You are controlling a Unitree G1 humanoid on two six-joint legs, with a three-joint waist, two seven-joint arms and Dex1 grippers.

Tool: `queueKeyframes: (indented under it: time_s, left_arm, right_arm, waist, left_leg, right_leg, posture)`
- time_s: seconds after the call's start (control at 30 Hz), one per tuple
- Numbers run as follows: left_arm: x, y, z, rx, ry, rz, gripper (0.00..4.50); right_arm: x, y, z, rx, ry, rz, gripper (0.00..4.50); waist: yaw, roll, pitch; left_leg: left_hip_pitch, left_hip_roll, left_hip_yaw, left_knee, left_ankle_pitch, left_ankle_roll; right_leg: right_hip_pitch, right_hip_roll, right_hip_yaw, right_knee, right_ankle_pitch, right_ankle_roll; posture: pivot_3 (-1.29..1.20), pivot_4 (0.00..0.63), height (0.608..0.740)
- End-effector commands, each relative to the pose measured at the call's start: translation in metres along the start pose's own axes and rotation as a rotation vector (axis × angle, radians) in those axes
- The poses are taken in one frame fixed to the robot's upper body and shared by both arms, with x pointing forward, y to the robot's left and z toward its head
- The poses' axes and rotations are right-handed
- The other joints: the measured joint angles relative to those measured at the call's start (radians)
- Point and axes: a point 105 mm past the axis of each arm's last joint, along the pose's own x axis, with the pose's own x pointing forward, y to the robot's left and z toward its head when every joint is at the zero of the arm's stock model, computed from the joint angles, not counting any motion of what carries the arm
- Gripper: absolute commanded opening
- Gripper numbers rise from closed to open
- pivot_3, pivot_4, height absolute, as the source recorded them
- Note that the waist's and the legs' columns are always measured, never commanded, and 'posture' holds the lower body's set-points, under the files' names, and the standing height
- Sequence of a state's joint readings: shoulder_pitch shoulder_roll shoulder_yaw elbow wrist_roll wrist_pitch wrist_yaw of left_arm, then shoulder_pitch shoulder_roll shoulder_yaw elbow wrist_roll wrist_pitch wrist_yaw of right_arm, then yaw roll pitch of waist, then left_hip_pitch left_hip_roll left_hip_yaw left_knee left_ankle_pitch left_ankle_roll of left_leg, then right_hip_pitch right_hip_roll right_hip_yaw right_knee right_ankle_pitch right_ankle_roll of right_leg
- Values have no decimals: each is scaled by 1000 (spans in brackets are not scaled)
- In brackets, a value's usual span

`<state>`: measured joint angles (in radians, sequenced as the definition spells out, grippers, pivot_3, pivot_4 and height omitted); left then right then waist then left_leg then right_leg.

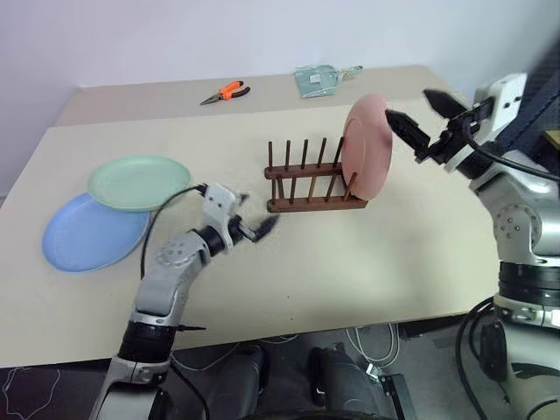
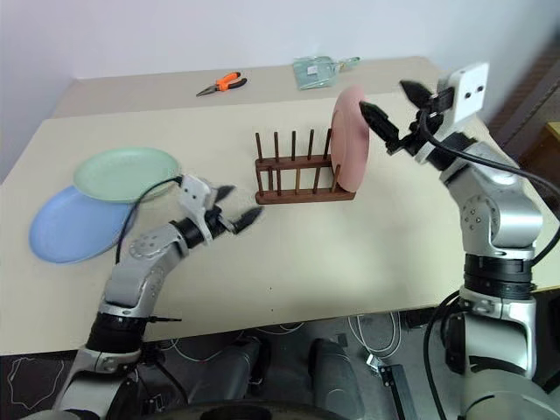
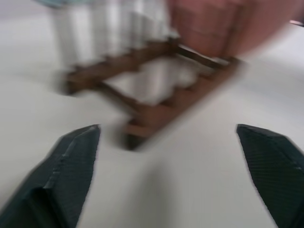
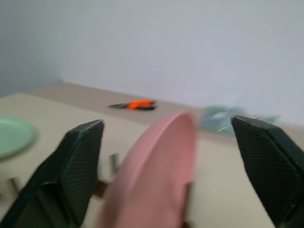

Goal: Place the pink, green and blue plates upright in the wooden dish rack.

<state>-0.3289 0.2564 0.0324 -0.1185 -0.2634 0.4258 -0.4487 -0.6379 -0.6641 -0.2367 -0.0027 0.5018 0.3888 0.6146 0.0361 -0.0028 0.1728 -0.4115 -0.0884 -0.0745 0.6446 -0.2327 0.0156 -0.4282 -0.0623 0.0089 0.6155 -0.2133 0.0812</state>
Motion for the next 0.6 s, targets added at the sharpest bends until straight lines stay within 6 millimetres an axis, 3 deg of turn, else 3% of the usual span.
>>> queueKeyframes:
  time_s: [0.03,0.1,0.23,0.37,0.47,0.6]
  left_arm:
    - [-19,60,39,62,-133,351,4470]
    - [-32,85,51,71,-161,524,4470]
    - [-82,144,71,51,-172,975,4470]
    - [-101,157,72,-87,-163,1101,4470]
    - [-114,161,64,-302,-204,1146,4470]
    - [-114,156,35,-585,-172,1101,4470]
  right_arm:
    - [9,21,42,-203,-97,81,4433]
    - [15,41,46,-239,-104,156,4433]
    - [21,122,23,-300,-50,482,4433]
    - [20,162,-3,-283,-21,624,4433]
    - [18,180,-16,-255,-9,677,4433]
    - [16,195,-32,-241,12,705,4433]
  waist:
    - [-3,0,0]
    - [-7,0,0]
    - [-5,-2,1]
    - [5,-4,2]
    - [7,-5,2]
    - [3,-7,2]
  left_leg:
    - [0,0,0,0,0,0]
    - [0,0,0,-1,0,0]
    - [0,0,0,-1,0,0]
    - [0,0,-1,0,0,-1]
    - [0,-2,-1,2,-1,-2]
    - [0,-2,-2,2,-1,-4]
  right_leg:
    - [0,0,0,0,0,1]
    - [-1,1,0,0,1,3]
    - [-1,1,0,0,2,3]
    - [0,1,-1,1,2,4]
    - [1,0,-1,0,4,7]
    - [1,0,-1,0,5,9]
  posture:
    - [0,150,729]
    - [0,150,729]
    - [0,150,729]
    - [0,150,729]
    - [0,150,729]
    - [0,150,729]
